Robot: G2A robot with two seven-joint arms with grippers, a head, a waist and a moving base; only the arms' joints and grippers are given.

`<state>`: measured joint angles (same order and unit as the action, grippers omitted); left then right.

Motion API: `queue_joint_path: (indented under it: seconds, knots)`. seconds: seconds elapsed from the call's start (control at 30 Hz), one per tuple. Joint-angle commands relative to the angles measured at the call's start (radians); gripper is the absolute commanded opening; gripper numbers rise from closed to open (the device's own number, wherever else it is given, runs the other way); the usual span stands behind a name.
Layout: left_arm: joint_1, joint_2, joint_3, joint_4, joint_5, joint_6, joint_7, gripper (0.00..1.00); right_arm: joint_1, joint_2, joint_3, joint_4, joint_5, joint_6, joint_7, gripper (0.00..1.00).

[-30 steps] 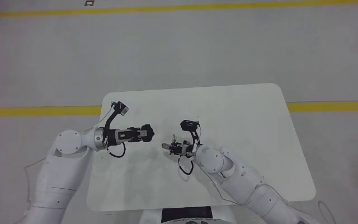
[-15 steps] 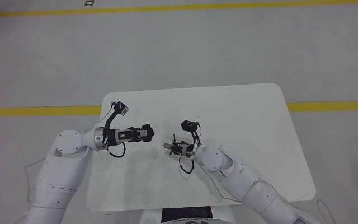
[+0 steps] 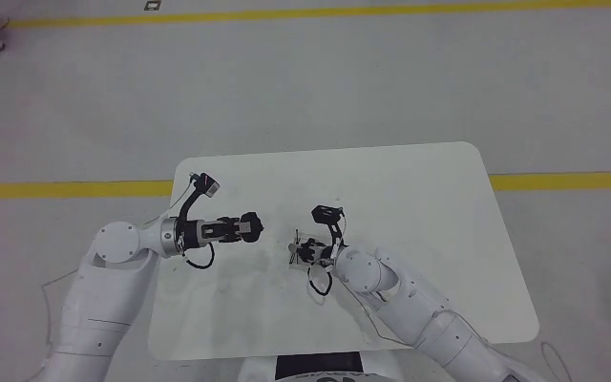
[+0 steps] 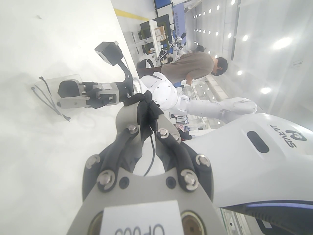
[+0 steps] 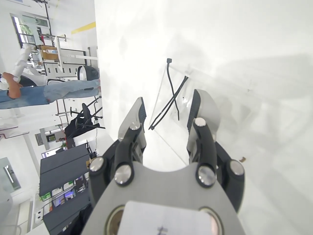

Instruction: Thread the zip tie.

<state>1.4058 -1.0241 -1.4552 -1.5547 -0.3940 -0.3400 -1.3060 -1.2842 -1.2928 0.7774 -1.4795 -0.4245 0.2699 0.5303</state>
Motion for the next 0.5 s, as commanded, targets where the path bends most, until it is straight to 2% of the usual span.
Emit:
queue_joint_path:
  seconds: [0.0, 0.2, 0.37, 0.47]
  knots:
    - [0.0, 0.0, 0.0, 0.0, 0.0, 0.0, 0.0, 0.0, -0.002, 0.0, 0.002, -0.002, -0.004, -0.001, 0.001, 0.36]
    - [0.0, 0.0, 0.0, 0.0, 0.0, 0.0, 0.0, 0.0, -0.011, 0.001, 0.007, -0.006, -0.018, -0.009, 0.007, 0.32]
    - [0.0, 0.0, 0.0, 0.0, 0.0, 0.0, 0.0, 0.0, -0.014, 0.0, 0.009, -0.004, -0.025, -0.013, 0.005, 0.22]
    - [0.0, 0.0, 0.0, 0.0, 0.0, 0.0, 0.0, 0.0, -0.015, -0.001, 0.008, -0.001, -0.03, -0.016, 0.005, 0.21]
